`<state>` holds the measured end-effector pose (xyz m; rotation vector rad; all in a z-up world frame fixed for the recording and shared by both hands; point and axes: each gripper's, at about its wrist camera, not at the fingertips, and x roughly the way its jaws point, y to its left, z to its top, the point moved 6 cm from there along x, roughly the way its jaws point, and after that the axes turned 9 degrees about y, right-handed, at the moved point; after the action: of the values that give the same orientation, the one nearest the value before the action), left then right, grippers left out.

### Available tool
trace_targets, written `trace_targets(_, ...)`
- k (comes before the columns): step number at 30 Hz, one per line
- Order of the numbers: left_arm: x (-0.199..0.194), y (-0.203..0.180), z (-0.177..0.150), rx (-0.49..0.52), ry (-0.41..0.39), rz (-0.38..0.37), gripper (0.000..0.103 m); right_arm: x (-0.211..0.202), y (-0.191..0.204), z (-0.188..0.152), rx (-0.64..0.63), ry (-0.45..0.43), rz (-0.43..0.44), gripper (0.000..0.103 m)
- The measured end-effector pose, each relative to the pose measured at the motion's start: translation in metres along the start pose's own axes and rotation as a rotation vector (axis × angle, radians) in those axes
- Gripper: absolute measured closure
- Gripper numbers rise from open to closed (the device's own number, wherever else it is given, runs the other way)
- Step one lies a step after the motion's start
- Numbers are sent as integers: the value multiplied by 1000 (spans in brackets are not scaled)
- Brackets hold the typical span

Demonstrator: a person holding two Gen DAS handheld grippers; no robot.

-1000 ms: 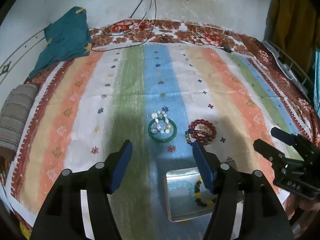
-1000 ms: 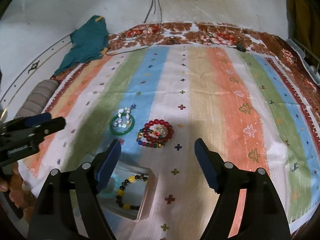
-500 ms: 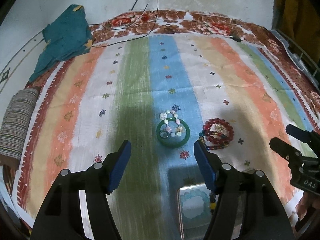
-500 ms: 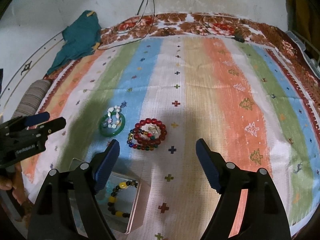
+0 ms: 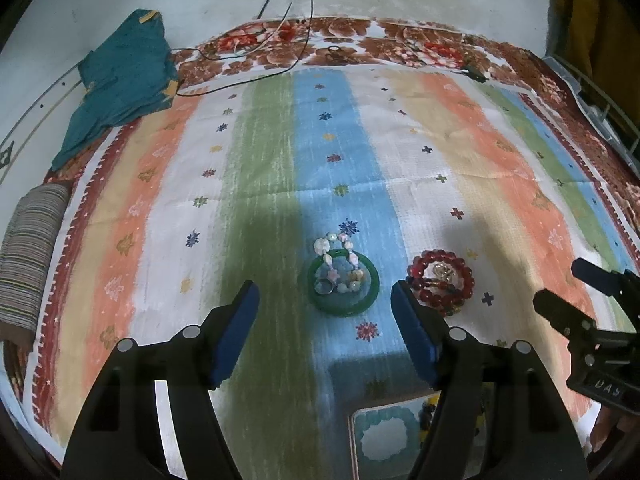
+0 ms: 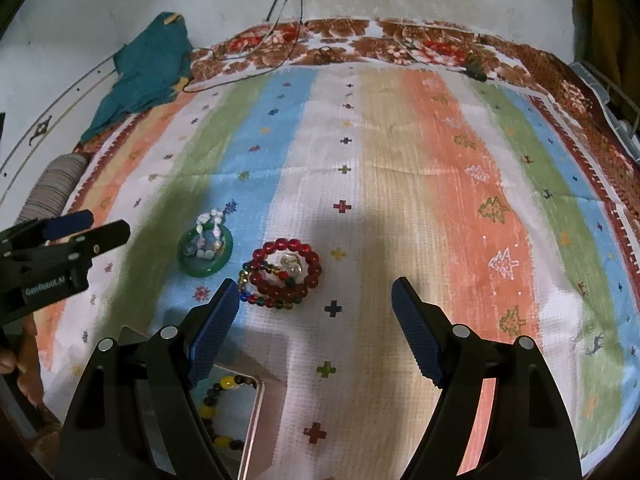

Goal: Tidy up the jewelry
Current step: 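Withdraw both open grippers from the tin toward the remaining bracelets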

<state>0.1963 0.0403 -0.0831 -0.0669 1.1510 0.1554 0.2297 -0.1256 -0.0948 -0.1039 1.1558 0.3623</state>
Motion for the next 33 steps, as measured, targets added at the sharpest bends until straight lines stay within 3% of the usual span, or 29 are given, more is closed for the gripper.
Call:
trace_targets(23,53,15,27,-32,78,-3,33,35,-1,12,-21,65,-32,25)
trace_targets(33,87,27,38,-84,132,-40,34,59,-7,16,3,118,-33,25)
